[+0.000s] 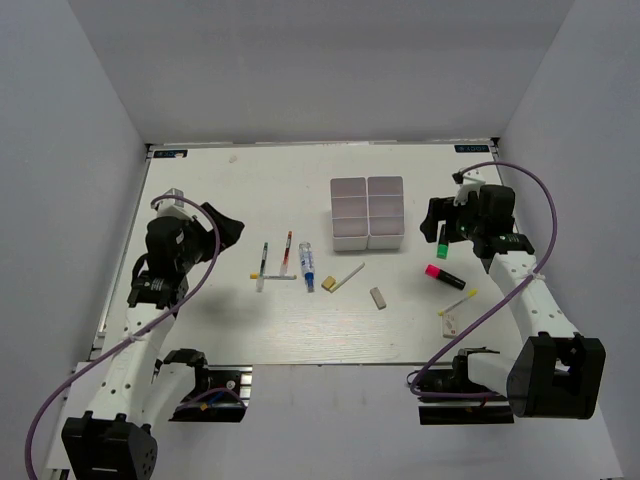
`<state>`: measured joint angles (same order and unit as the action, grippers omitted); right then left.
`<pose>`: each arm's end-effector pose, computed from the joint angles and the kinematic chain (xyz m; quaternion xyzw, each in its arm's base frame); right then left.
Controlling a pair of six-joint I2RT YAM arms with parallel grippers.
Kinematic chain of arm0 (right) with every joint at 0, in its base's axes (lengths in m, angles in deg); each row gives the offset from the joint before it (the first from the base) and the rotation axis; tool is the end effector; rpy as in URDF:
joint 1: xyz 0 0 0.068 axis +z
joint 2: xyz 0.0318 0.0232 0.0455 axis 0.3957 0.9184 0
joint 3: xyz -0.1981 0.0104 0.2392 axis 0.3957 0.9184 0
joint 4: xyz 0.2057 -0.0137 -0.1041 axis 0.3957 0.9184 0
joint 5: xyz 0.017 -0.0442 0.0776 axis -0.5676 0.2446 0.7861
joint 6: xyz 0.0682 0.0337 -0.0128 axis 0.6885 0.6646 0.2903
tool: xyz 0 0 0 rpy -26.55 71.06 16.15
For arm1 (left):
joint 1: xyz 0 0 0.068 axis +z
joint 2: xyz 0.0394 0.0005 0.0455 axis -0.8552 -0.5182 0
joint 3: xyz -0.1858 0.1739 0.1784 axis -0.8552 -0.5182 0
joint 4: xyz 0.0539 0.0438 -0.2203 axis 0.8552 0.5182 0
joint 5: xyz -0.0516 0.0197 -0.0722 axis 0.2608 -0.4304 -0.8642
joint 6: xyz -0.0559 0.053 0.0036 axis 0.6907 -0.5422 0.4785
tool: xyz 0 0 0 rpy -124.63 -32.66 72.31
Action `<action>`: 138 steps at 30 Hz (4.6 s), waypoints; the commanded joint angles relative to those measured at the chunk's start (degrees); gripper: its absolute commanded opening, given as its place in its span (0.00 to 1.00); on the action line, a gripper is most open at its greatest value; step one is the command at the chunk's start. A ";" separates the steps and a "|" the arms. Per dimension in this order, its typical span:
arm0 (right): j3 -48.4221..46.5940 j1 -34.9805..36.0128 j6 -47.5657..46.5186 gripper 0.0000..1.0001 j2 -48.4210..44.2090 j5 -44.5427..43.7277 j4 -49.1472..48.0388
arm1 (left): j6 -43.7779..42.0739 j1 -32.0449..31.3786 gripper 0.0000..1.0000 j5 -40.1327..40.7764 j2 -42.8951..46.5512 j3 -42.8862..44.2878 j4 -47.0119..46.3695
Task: Sort the stationery into containers
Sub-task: Pick up the pen from the center of the board, then place the pen in the storage box.
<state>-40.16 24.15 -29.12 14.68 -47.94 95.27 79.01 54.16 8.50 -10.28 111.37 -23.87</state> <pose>0.2379 0.0194 0.3095 -0.0892 0.8639 0.0973 0.4861 0.1533 -0.0233 0.3075 -0.1921 0.8186 -0.2569 0.4764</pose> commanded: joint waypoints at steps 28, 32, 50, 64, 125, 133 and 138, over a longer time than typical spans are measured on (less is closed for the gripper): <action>0.50 0.04 -19.79 0.32 -5.11 8.63 14.74 | -11.39 -1.00 0.66 -3.37 -33.81 15.40 6.34; 0.77 -0.22 -18.82 0.51 -4.49 8.89 14.65 | -13.76 -2.23 0.66 -4.08 -42.78 21.81 10.03; 1.47 -0.23 -17.14 0.50 -2.74 9.95 13.68 | -17.63 -13.48 0.57 7.51 -58.53 32.56 22.07; 0.85 0.04 -17.49 0.50 -2.12 11.18 14.56 | -17.63 -15.68 0.24 12.97 -61.44 32.03 22.78; 0.15 -0.05 -22.50 0.32 0.52 21.11 14.82 | -29.32 -32.55 0.38 13.33 -73.03 52.43 -39.62; -1.52 0.13 -25.49 0.54 0.96 27.42 15.97 | -29.93 -33.08 0.74 11.48 -64.97 46.10 -40.42; -4.41 2.57 -25.41 0.54 2.01 30.25 14.83 | -29.94 -33.08 0.83 10.77 -53.65 42.94 -34.80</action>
<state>-40.60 24.96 -53.60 16.06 -21.93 111.03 49.54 21.44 20.33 -77.75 155.09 -60.42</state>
